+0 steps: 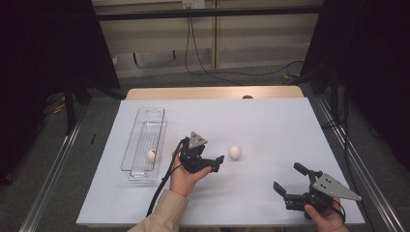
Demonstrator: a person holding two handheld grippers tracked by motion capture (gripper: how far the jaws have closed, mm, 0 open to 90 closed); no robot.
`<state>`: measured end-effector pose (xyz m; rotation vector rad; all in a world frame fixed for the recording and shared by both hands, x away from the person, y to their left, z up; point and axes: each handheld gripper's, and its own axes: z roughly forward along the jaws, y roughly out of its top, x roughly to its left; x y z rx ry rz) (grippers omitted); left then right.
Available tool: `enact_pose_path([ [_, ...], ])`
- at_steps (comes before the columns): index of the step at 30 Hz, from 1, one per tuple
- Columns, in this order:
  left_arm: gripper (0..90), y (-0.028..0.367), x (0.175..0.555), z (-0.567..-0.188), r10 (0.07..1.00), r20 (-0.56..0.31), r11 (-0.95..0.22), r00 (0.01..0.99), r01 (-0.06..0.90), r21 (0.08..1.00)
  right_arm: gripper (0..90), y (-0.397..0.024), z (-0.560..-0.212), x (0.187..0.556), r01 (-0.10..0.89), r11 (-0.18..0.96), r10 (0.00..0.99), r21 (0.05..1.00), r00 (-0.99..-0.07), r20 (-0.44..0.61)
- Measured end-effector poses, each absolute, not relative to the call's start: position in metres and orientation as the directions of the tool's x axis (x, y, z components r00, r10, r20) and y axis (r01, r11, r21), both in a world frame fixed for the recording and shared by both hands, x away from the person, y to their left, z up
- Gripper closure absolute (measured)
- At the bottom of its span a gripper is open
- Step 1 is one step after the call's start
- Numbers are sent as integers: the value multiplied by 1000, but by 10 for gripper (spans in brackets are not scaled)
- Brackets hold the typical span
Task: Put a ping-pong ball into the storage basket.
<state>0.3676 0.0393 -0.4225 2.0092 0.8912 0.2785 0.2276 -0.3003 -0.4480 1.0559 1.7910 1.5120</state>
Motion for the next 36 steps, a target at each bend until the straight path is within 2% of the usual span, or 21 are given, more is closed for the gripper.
enact_pose_path([
  [36,91,16,370,-429,661,-149,-347,736,476,808,17,-301,-447,226,209,53,845,976,-530,67],
])
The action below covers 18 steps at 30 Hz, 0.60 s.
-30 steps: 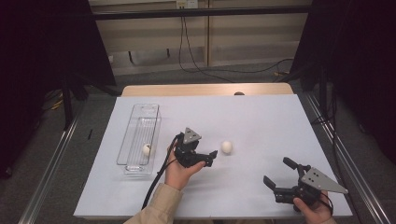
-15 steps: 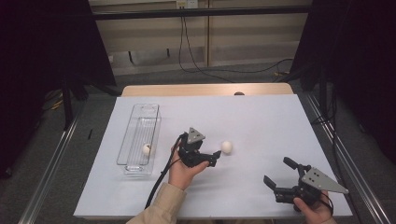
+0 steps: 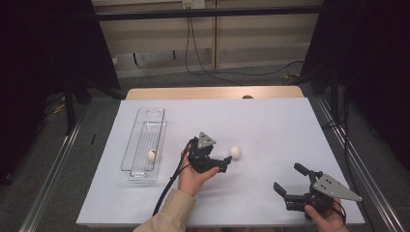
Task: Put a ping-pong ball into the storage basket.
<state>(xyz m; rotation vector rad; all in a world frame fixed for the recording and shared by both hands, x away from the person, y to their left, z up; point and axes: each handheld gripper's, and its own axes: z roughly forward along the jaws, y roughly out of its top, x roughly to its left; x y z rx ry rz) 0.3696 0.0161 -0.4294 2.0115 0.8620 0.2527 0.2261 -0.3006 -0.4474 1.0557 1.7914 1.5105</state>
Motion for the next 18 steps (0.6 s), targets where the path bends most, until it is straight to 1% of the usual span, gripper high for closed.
enact_pose_path([
  [18,92,8,370,-431,658,-140,-356,740,470,808,17,-301,-447,225,210,54,845,976,-530,67],
])
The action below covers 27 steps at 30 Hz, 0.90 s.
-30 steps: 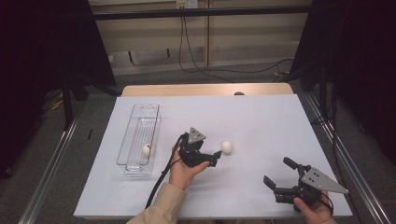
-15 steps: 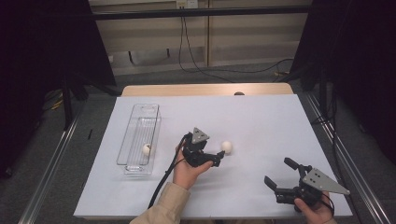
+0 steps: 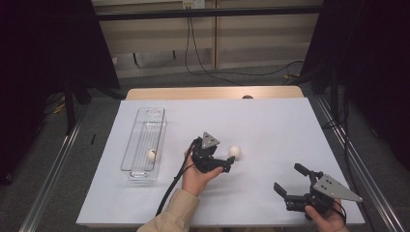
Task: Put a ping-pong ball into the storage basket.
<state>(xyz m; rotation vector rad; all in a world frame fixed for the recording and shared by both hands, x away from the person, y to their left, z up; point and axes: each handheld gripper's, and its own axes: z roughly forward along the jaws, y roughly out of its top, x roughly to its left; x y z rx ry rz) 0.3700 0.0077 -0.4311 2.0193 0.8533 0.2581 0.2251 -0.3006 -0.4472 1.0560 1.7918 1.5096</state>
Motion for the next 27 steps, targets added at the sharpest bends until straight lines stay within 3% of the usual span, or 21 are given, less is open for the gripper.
enact_pose_path([
  [27,95,-8,374,-437,661,-116,-381,742,464,800,17,-300,-447,225,210,52,844,976,-532,70],
])
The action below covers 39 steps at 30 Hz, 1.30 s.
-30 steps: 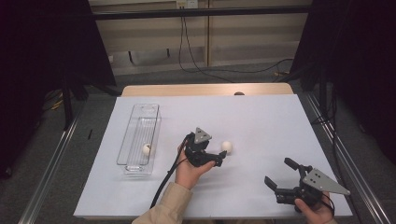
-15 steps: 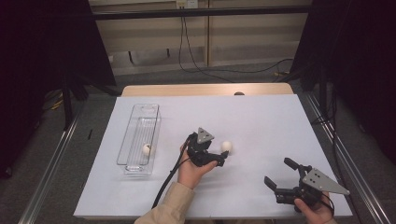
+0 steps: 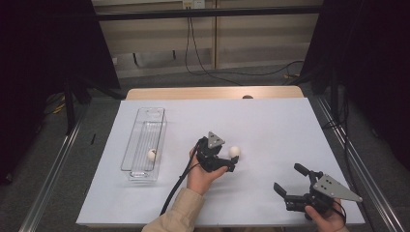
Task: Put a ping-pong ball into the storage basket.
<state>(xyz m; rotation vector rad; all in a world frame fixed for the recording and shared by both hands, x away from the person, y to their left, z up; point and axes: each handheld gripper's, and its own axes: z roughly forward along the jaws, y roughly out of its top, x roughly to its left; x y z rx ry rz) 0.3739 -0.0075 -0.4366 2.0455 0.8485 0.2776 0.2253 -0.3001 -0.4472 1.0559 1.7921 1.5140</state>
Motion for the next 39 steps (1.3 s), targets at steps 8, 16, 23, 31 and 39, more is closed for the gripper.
enact_pose_path([
  [8,96,-11,375,-439,665,-110,-390,739,469,793,17,-301,-447,225,211,55,844,976,-533,68],
  [16,98,-16,377,-442,664,-112,-393,739,473,789,17,-300,-447,225,208,59,841,976,-538,64],
  [23,101,-19,378,-444,662,-109,-399,742,472,787,18,-301,-447,225,208,58,842,976,-536,64],
  [31,111,-20,380,-446,659,-108,-403,745,470,785,18,-301,-447,225,208,59,842,976,-536,63],
  [39,124,-24,381,-447,658,-103,-407,746,466,786,19,-301,-447,225,206,63,841,977,-538,59],
])
